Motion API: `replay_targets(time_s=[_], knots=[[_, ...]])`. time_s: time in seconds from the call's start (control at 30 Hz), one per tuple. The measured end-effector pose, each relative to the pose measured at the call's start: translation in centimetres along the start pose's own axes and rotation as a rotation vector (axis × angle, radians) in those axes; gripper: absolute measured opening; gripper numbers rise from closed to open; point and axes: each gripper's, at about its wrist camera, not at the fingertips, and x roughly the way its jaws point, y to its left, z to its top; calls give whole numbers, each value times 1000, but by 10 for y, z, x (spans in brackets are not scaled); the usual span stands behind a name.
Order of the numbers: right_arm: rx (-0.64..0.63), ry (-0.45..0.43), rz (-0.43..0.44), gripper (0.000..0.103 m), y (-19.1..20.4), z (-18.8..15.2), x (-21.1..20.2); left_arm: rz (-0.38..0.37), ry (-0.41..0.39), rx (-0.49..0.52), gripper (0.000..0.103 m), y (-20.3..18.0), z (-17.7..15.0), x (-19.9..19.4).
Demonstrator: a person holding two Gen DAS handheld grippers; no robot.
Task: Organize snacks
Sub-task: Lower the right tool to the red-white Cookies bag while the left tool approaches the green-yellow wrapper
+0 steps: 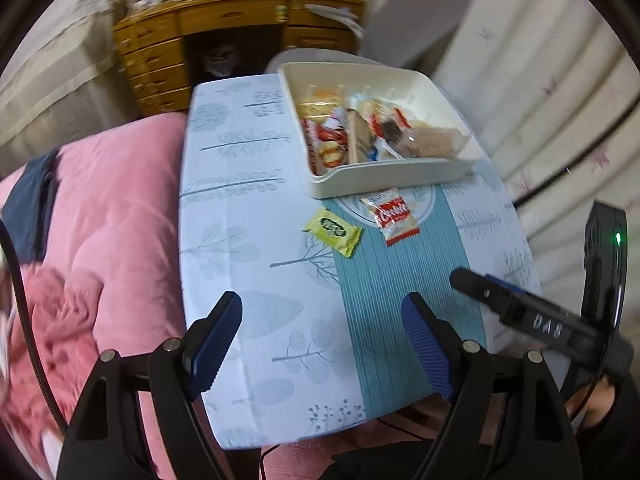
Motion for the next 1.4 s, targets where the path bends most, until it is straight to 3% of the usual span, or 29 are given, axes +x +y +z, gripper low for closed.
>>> replay_targets(time_s=[0.37, 0.6, 0.93, 1.4], knots=[[62, -106, -161, 74, 6, -2, 15, -133, 18, 225, 81, 8, 21, 50], [27, -158, -248, 74, 11, -12, 25, -173, 21, 274, 81, 5, 28, 82], [-161, -152, -273, 74, 0, 1, 55, -111, 35, 203, 81, -9, 45, 138], [-396, -82, -222, 74, -23, 41, 107, 1, 149, 121, 81, -29, 65, 218]])
